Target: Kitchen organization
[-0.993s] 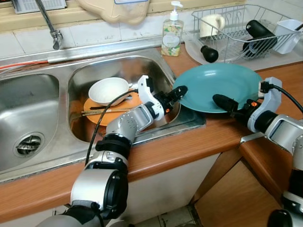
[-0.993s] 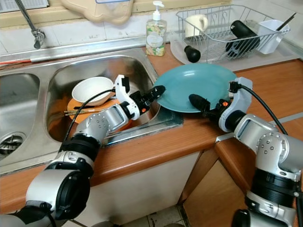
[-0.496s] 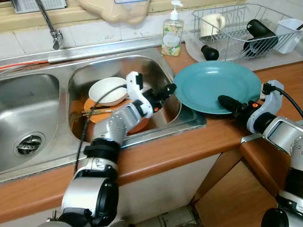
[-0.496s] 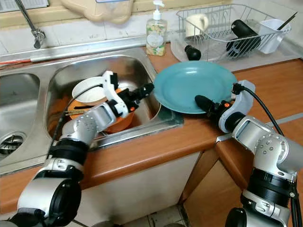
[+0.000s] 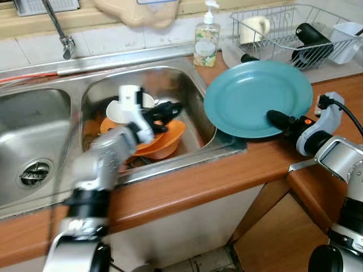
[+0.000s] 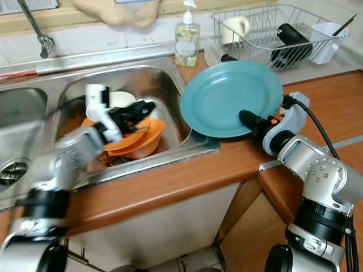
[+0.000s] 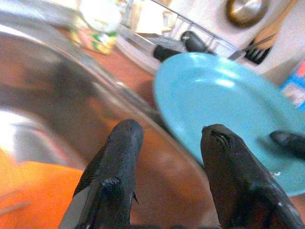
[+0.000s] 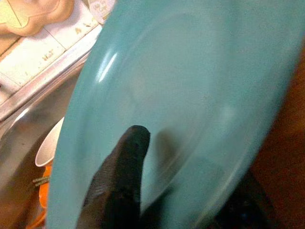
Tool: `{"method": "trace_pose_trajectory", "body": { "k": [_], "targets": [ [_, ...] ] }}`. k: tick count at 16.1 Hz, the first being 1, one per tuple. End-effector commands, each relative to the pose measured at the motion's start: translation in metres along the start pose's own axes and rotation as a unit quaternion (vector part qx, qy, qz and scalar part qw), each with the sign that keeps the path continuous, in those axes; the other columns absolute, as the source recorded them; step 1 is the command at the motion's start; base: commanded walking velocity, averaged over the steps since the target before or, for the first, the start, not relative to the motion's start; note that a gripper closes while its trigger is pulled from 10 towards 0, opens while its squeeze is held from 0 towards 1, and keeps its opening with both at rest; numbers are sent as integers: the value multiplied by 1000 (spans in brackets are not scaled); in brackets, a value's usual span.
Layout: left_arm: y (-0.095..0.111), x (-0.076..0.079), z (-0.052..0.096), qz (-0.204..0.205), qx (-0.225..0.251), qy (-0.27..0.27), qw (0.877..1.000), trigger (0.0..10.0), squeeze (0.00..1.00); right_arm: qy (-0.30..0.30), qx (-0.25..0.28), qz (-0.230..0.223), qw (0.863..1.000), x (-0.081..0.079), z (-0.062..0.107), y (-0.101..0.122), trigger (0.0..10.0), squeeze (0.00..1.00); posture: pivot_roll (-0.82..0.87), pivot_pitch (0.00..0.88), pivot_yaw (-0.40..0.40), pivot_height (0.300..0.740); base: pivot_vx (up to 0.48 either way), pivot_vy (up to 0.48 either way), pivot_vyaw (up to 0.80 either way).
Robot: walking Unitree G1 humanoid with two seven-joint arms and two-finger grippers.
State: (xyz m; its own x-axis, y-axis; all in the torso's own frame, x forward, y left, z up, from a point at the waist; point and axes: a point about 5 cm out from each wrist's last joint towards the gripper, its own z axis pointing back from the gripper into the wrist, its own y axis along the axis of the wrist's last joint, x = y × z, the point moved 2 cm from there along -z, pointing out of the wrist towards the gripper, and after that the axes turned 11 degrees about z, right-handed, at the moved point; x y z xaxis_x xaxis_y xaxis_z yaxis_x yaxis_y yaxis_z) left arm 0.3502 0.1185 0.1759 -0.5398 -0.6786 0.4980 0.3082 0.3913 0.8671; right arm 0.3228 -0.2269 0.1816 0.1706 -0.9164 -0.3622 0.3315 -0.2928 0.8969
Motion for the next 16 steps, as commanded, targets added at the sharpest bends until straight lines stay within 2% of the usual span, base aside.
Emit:
{"method": "trace_pose_trajectory", "body": {
  "k": [1, 2, 6, 8, 14, 16],
  "targets": [
    [6, 4, 6, -78, -6, 10, 997, 10000, 0, 21, 18, -2, 1000, -9, -3, 9, 0, 0, -167, 0, 55, 740, 0, 0, 0],
    [10, 2, 13, -131, -7, 32, 991, 10000, 0, 28, 23, -5, 999, -12, -4, 11, 0, 0, -167, 0, 55, 740, 0, 0, 0],
    [21, -1, 25, -177, 17, 65, 982, 10000, 0, 39, 41, -10, 998, -17, -4, 17, 0, 0, -159, 0, 56, 740, 0, 0, 0],
    [26, -8, 36, -206, 29, 110, 972, 10000, 0, 56, 58, -19, 997, -23, -4, 25, 0, 0, -158, 0, 53, 740, 0, 0, 0],
    [30, -13, 47, -216, 46, 148, 964, 10000, 0, 89, 69, -3, 994, -47, -15, 39, 0, 0, -147, 0, 35, 740, 0, 0, 0],
    [34, -16, 53, -221, 54, 163, 960, 10000, 0, 96, 87, 11, 991, -63, -27, 49, 0, 0, -146, 0, 34, 740, 0, 0, 0]
  ]
}}
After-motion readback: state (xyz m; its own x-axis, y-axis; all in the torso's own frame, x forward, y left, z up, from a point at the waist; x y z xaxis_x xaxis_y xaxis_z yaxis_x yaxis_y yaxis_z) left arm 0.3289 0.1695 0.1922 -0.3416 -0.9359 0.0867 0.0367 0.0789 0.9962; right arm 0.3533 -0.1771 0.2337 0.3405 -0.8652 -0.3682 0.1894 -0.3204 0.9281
